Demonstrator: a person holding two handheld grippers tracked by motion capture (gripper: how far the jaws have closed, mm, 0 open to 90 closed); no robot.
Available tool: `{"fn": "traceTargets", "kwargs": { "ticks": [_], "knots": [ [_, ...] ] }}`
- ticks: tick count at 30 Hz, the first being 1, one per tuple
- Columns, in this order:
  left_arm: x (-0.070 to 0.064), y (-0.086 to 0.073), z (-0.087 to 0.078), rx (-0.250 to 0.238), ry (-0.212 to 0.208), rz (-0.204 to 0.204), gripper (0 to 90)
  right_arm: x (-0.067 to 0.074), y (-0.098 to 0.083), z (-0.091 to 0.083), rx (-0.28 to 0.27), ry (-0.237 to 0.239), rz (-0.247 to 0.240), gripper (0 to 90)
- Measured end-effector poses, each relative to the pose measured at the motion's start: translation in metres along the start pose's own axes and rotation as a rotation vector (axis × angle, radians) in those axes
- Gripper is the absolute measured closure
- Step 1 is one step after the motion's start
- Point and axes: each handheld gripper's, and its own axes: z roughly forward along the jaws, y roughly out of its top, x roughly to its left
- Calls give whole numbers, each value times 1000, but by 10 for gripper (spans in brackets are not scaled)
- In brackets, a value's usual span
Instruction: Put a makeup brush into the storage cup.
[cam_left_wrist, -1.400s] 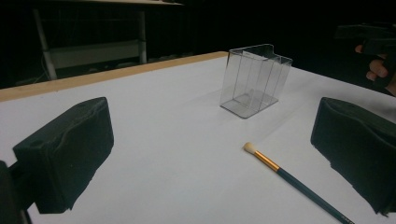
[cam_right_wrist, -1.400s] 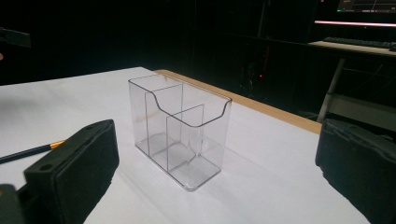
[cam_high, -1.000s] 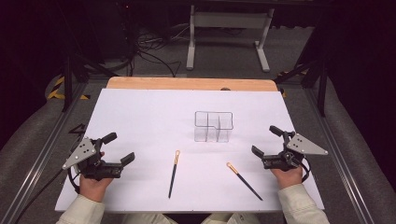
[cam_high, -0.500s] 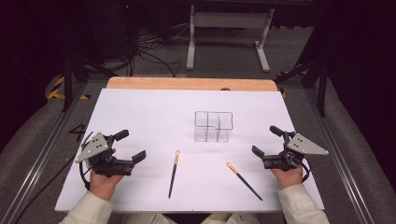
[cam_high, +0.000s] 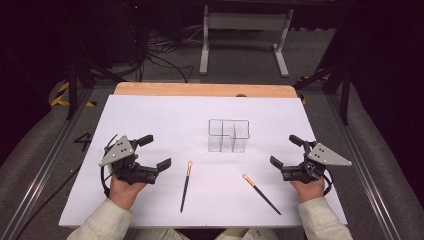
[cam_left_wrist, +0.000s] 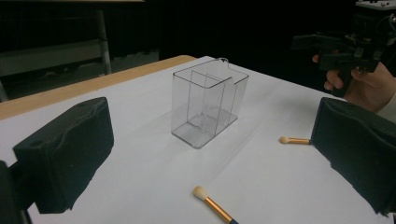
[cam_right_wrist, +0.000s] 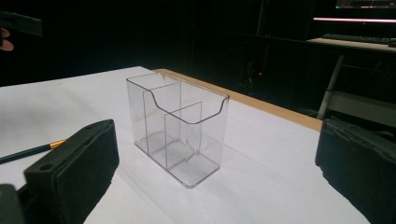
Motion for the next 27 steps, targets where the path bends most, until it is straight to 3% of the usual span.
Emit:
{"fn": "traceTargets", "kwargs": {
  "ticks": [17, 20, 22, 27],
  "knots": [
    [-16, 19, 33, 29, -31, -4, 2, -3, -1, -3, -5, -8, 0, 0],
    [-18, 23, 38, 115, 1, 30, 3, -1, 0, -2, -2, -3, -4, 0],
    [-17, 27, 41, 196, 9, 9, 5, -2, -1, -2, 1, 1, 3, 0],
    [-15, 34, 44, 262, 14, -22, 6, -2, -1, -2, 0, 2, 7, 0]
  ]
}}
